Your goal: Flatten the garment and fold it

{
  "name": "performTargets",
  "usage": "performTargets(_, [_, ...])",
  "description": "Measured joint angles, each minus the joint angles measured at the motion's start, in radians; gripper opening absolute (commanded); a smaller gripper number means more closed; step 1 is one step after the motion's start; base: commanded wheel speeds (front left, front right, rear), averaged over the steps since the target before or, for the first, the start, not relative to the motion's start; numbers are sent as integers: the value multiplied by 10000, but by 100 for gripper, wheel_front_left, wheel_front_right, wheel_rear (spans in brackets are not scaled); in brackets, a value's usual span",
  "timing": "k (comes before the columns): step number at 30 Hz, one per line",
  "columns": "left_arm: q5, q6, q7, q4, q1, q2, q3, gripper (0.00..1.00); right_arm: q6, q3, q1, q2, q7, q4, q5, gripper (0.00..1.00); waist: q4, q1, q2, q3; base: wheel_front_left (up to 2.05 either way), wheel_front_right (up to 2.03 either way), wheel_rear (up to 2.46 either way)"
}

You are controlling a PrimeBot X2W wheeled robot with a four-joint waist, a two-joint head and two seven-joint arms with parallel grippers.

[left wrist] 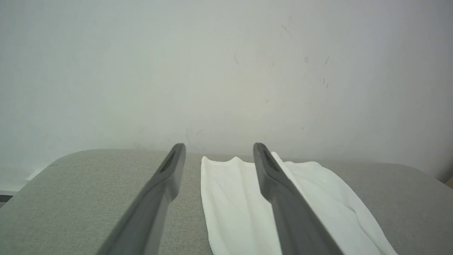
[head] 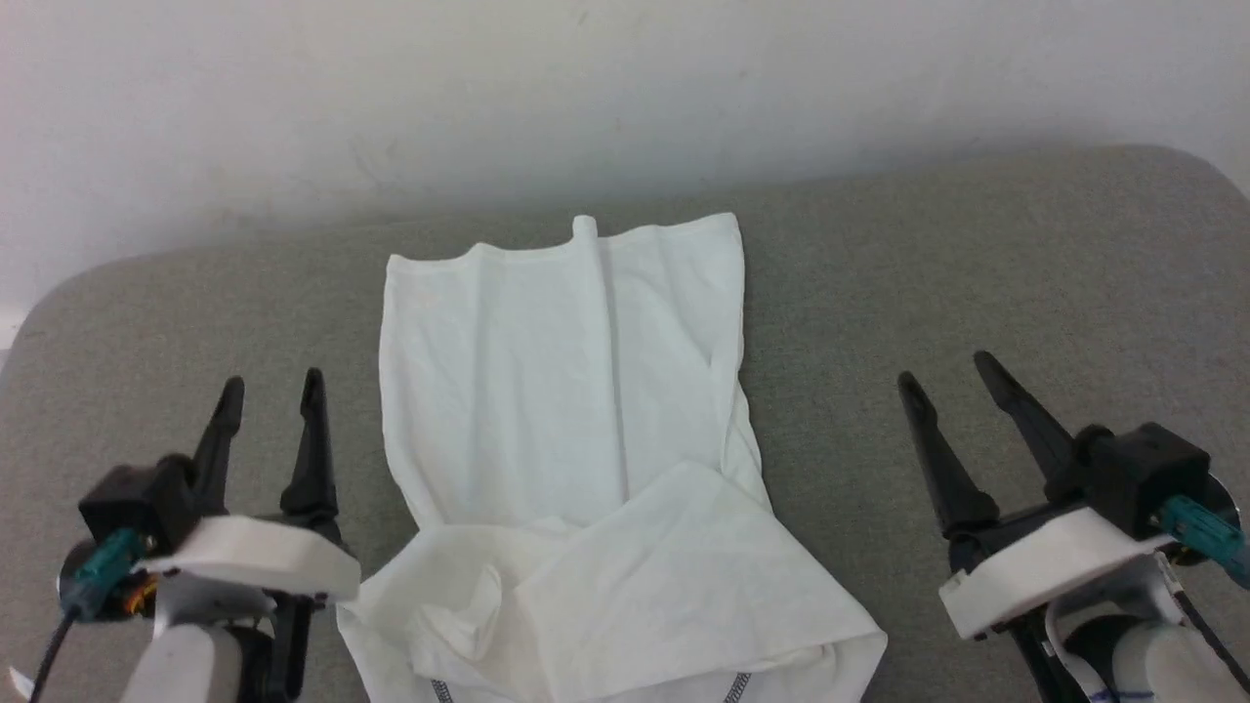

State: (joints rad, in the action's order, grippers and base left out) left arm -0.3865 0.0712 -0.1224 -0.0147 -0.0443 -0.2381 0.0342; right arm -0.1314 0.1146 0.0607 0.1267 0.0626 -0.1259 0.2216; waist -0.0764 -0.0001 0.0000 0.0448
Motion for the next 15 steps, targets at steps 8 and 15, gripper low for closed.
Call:
performTargets(8, [-81, -545, 788, 1220, -3010, -840, -15, 100, 0, -238, -500, -493, 245, -1344, -238, 100, -383, 2, 1, 1075, 0, 0, 0])
performTargets(15, [-675, -1331, 2441, 3657, -5931, -1572, 71, 100, 0, 161, -28, -652, -33, -1404, -242, 100, -841, 4, 0, 2240, 0, 0, 0])
